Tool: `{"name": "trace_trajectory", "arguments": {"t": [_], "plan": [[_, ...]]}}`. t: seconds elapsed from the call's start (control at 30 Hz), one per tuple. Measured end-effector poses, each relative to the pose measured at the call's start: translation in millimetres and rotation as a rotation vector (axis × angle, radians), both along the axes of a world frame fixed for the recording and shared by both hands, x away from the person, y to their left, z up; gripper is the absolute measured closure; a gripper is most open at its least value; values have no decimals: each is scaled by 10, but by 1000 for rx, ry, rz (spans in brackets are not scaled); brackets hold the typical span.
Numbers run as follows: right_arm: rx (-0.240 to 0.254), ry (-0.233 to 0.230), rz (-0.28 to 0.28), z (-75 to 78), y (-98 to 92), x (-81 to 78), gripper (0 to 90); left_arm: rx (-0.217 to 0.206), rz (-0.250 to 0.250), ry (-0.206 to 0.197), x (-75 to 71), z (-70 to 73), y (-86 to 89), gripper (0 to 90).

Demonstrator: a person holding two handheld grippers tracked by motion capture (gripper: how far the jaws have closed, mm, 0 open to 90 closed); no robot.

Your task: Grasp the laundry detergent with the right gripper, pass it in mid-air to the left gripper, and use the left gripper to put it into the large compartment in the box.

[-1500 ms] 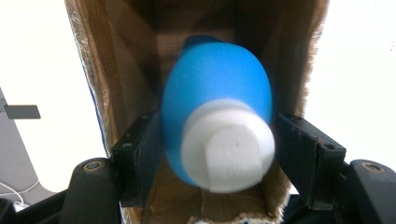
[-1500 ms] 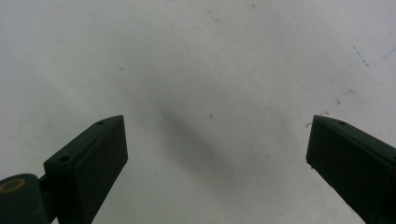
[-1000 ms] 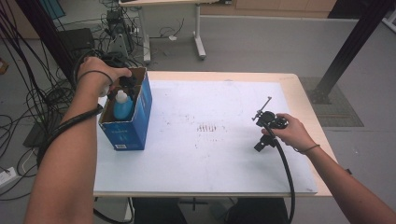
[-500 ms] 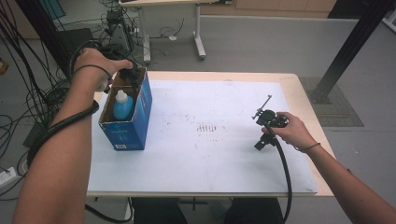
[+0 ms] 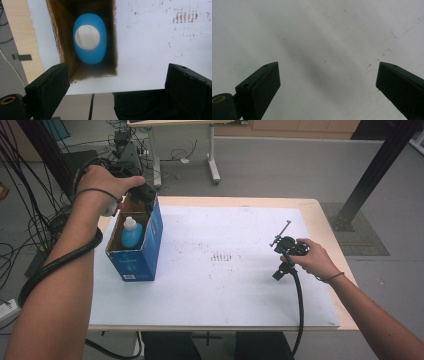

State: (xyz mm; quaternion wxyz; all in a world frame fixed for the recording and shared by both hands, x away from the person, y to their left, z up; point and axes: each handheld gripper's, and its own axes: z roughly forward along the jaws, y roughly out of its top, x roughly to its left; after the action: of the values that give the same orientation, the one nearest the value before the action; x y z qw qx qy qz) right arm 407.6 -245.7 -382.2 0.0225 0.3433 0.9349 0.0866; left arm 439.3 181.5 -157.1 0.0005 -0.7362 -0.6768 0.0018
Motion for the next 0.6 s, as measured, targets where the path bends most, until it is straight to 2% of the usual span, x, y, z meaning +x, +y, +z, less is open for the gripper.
{"name": "trace_trajectory", "arguments": {"t": [0.23, 0.33, 0.6], "plan": [[-2, 0, -13, 10, -23, -57, 53, -5, -57, -1, -90, 30, -252, 53], [1, -4, -17, 24, -43, -77, 53, -7, -103, 6, -142, 18, -385, 61], [-7, -13, -17, 53, -57, -109, 54, -46, -180, -17, -215, -6, -657, 56]]}}
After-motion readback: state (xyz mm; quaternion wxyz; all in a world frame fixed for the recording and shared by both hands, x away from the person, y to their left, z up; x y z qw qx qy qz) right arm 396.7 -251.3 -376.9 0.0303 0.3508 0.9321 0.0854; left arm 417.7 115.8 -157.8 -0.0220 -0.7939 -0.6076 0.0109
